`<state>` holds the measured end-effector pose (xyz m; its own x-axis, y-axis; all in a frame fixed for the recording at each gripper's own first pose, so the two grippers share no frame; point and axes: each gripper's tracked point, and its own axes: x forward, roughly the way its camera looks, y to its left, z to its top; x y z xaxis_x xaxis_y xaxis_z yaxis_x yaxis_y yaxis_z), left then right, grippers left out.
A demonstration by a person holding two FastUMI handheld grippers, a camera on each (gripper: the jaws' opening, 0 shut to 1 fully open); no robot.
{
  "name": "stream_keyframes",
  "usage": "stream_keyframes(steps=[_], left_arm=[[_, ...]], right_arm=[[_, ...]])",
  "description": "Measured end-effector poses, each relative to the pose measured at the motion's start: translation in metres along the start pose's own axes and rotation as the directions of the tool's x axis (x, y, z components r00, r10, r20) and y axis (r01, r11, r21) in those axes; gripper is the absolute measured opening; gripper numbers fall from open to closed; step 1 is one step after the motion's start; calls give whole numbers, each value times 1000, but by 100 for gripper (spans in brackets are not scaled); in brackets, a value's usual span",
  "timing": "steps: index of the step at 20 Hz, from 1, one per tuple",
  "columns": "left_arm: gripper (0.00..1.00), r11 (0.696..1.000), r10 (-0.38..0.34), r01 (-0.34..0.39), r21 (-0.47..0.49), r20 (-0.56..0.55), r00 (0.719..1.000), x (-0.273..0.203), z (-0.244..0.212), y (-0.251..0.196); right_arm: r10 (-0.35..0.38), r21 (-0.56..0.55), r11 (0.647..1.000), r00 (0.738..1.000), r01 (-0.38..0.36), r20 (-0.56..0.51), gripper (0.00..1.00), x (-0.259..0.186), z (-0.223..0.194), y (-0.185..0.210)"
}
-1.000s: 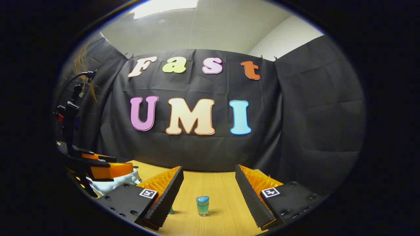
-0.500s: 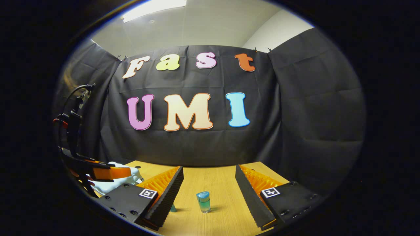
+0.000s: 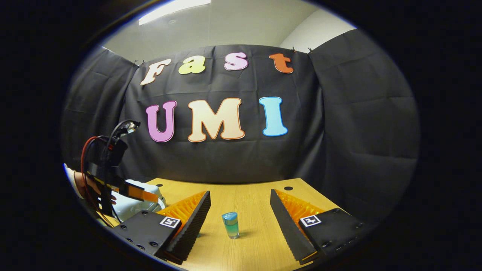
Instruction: First open the suitcase, pack the skin care products into it, and then close the suitcase.
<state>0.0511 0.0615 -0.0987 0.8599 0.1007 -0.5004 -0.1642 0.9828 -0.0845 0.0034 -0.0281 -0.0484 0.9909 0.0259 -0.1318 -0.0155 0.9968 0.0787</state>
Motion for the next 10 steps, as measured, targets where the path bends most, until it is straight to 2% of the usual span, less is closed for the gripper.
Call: stream_keyframes(steps=[4, 7, 10], left_arm=[[96, 999, 12, -19, -41, -154, 988, 29, -18, 9], [96, 998, 36, -45, -35, -235, 971, 44, -27, 17], [88, 998, 47, -56, -19, -317, 947, 55, -38, 19]], right_arm=[[-7, -6, 1000, 1000, 7, -17, 99, 2, -4, -9], [-18, 1, 1000, 1000, 18, -26, 100, 1, -8, -17], [-30, 10, 999, 999, 31, -35, 99, 3, -10, -23]])
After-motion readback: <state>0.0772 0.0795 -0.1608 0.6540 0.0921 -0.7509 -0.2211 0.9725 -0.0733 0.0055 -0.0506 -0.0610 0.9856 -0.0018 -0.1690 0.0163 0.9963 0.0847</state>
